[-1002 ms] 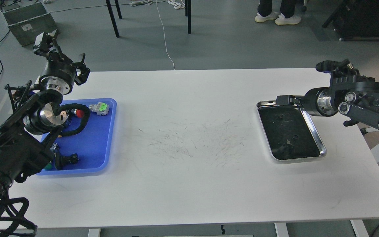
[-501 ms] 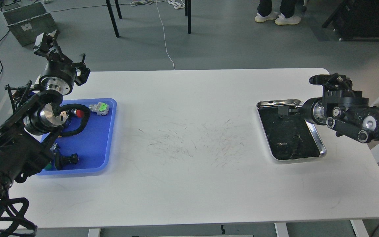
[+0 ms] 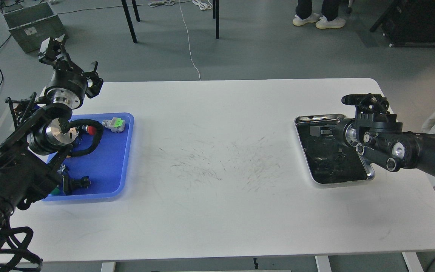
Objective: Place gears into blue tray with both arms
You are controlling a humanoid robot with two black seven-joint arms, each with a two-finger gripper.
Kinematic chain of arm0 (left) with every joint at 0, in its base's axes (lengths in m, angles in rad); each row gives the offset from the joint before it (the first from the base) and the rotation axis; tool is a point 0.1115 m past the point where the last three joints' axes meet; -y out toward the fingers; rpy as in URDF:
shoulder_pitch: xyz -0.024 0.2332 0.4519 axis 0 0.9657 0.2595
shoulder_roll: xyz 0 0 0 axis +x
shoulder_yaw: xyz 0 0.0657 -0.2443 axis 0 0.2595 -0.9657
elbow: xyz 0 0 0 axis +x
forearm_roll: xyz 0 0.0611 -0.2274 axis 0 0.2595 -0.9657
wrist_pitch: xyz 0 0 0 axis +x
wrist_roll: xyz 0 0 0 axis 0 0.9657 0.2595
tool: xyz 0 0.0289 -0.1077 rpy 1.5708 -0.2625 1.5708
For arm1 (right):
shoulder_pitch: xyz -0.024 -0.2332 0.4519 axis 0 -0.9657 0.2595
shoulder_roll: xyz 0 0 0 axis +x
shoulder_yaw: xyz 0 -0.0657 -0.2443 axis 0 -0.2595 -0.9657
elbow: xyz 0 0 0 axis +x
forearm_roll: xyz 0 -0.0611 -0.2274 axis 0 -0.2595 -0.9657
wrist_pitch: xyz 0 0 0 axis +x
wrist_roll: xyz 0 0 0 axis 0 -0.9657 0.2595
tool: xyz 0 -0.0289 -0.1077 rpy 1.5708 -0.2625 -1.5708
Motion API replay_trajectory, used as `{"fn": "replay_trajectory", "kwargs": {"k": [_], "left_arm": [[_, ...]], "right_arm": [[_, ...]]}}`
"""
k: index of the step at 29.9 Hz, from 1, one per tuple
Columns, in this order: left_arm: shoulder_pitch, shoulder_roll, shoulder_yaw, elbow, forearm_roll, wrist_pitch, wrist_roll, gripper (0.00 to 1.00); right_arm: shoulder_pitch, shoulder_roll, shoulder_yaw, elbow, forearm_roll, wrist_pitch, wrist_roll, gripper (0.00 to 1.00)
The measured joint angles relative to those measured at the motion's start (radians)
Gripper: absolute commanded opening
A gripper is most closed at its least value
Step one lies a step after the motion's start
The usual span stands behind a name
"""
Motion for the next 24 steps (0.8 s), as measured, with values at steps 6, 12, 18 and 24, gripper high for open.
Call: {"fn": "replay_trajectory", "kwargs": {"k": [6,12,18,24], "left_arm": [[0.000,0.000,0.000,0.000,0.001,0.000,0.000,0.98],[-0.001,0.001,0.000,0.000,0.002,0.000,0.000,0.99],[-0.001,0.005,0.000,0.000,0.002,0.000,0.000,0.98],[-0.001,0.006,0.000,0.000,0.002,0.000,0.000,0.99]], "right_arm": [[-0.010,0.013,-0.020,-0.004,-0.001,-0.010,0.001,0.84],[-0.010,0.028,-0.058,-0.038,-0.001,-0.033,0.003,0.74],[-0.006,0.042,-0.061,-0.048,-0.001,-0.036,0.003,0.62],[-0.004,0.050,-0.063,-0.048,-0.001,-0.036,0.004,0.48]]}}
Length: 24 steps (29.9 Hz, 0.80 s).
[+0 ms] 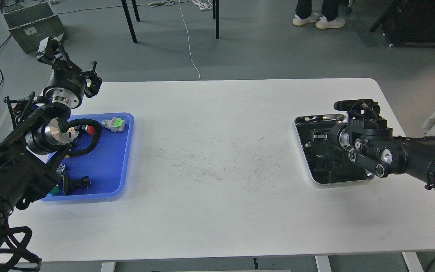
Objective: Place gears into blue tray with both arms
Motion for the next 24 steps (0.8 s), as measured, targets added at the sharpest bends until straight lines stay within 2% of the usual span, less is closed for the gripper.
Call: {"fn": "replay_trajectory", "kwargs": {"k": [4,8,16,24], "left_arm": [[0.000,0.000,0.000,0.000,0.000,0.000,0.000,0.99],[0.000,-0.001,0.000,0.000,0.000,0.000,0.000,0.99],[0.000,-0.001,0.000,0.000,0.000,0.000,0.000,0.99],[0.000,-0.001,0.000,0.000,0.000,0.001,0.000,0.99]], "right_arm": [[0.001,0.000,0.000,0.000,0.000,0.000,0.000,0.41],[0.001,0.001,-0.005,0.002,-0.002,0.000,0.002,0.25],[0.010,-0.001,-0.028,0.008,-0.003,0.003,0.016,0.05],[0.129,-0.027,-0.017,0.083,0.007,0.004,0.020,0.03]]}}
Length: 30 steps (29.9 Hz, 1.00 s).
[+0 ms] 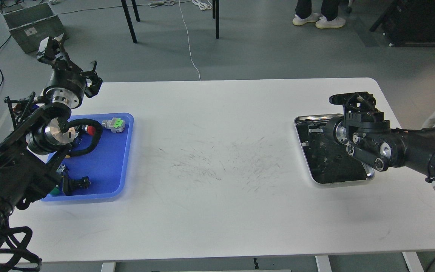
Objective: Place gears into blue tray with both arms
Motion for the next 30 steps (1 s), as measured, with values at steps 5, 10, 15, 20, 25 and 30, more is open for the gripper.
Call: {"fn": "replay_trajectory", "kwargs": {"k": [5,10,15,20,25,30], "left_arm": [[0.000,0.000,0.000,0.000,0.000,0.001,0.000,0.98],[-0.001,0.000,0.000,0.000,-0.001,0.002,0.000,0.99],[-0.004,0.002,0.000,0.001,-0.002,0.002,0.000,0.99],[-0.006,0.003,-0.001,0.002,-0.002,0.002,0.001,0.99],[-0.006,0.007,-0.001,0.001,-0.001,-0.001,0.001,0.99],[-0.006,0.011,-0.002,0.000,0.000,-0.001,0.000,0.99]], "right_arm": [[0.143,-0.076,0.046,0.121,0.021,-0.001,0.000,0.04],[0.233,-0.098,0.219,0.237,0.180,0.012,0.045,0.03],[0.261,-0.008,0.296,0.268,0.352,0.006,0.058,0.03],[0.203,0.169,0.328,0.227,0.377,-0.025,0.099,0.03],[0.093,0.277,0.384,0.211,0.381,-0.065,0.175,0.04],[0.004,0.285,0.363,0.167,0.376,-0.069,0.179,0.04]]}}
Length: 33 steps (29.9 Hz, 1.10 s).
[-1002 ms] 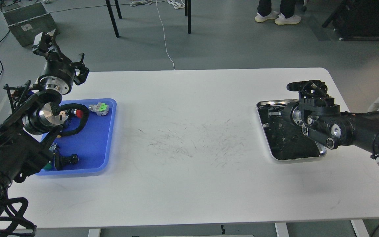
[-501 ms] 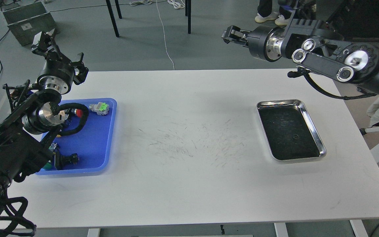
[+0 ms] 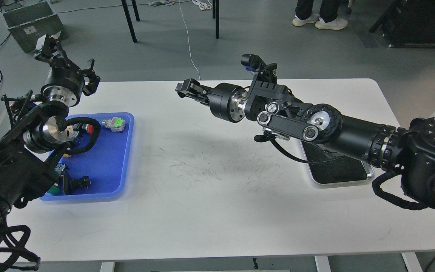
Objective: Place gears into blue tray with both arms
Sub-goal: 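Carry the black part to the table center and release it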
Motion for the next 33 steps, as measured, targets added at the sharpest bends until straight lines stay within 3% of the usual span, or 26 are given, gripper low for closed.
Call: {"fn": "replay_trajectory", "kwargs": {"k": [5,20,24,31,33], "left_arm": [[0.000,0.000,0.000,0.000,0.000,-0.001,0.000,0.99],[-0.003,-0.001,0.000,0.000,0.000,-0.002,-0.002,0.99],[-0.003,-0.003,0.000,0.000,0.000,-0.002,-0.002,0.99],[-0.003,-0.003,0.001,0.000,0.000,-0.002,-0.002,0.99],[-0.003,-0.003,0.002,0.000,0.000,-0.002,-0.001,0.99]], "right_arm": [[-0.046,0.001,-0.042,0.002,-0.005,-0.007,-0.007,0.04],[-0.094,0.001,-0.176,0.081,-0.010,-0.009,-0.110,0.06],[-0.106,0.000,-0.187,0.088,-0.010,-0.009,-0.118,0.08],[-0.112,0.000,-0.191,0.096,-0.010,-0.008,-0.119,0.35],[-0.112,0.000,-0.191,0.096,-0.010,-0.009,-0.120,0.49]]}}
